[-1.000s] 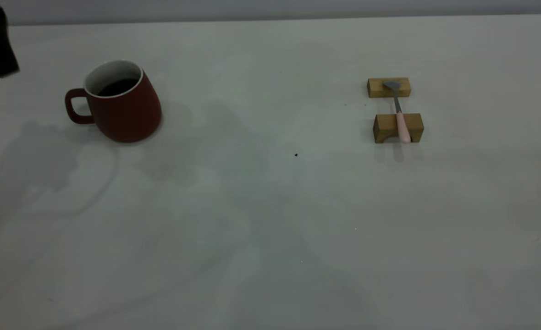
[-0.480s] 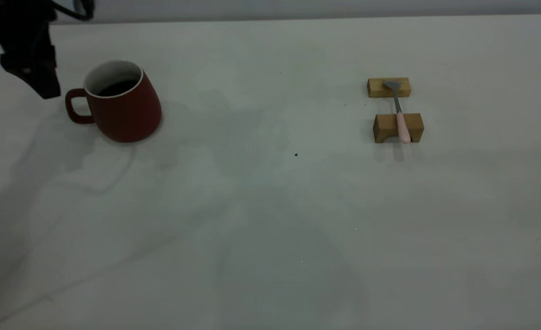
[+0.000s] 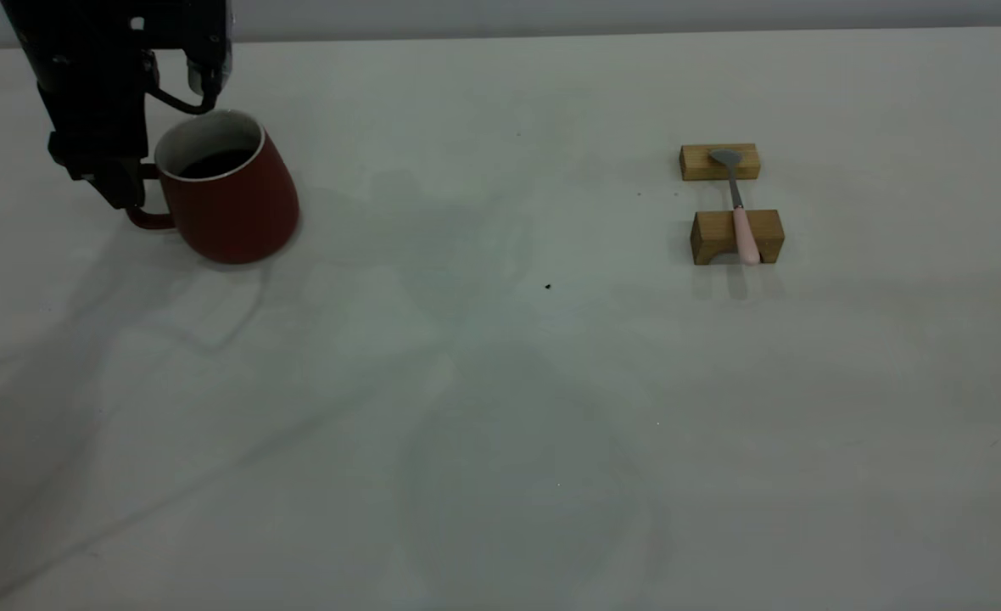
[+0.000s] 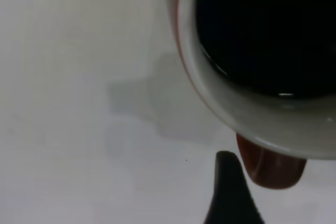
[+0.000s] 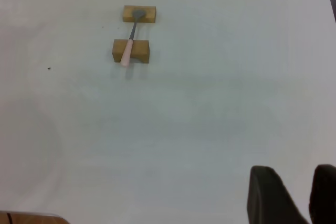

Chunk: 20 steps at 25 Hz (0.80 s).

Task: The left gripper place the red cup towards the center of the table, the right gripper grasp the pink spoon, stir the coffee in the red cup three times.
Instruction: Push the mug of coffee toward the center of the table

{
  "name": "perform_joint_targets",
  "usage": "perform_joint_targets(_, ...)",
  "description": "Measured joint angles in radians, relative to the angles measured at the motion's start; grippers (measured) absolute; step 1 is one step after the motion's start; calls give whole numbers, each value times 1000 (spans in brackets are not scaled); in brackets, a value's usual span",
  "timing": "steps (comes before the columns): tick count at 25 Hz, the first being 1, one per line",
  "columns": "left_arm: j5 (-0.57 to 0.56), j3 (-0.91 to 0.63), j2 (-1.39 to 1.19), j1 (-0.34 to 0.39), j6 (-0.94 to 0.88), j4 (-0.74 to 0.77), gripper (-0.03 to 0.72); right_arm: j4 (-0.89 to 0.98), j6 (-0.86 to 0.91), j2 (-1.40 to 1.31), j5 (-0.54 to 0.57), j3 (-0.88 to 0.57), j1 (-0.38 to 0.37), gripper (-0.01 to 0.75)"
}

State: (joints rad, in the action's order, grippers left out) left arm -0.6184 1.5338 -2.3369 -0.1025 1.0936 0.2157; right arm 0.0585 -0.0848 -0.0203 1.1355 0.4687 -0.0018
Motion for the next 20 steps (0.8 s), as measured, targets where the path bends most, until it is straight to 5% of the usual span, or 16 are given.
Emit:
perform_joint_targets(11,28,0,-6,0,46,-1,219,0,0,0,0,0,0,237)
perform_joint_targets(20,28,0,-6,-47,37,6,214,0,0,0,0,0,0,237)
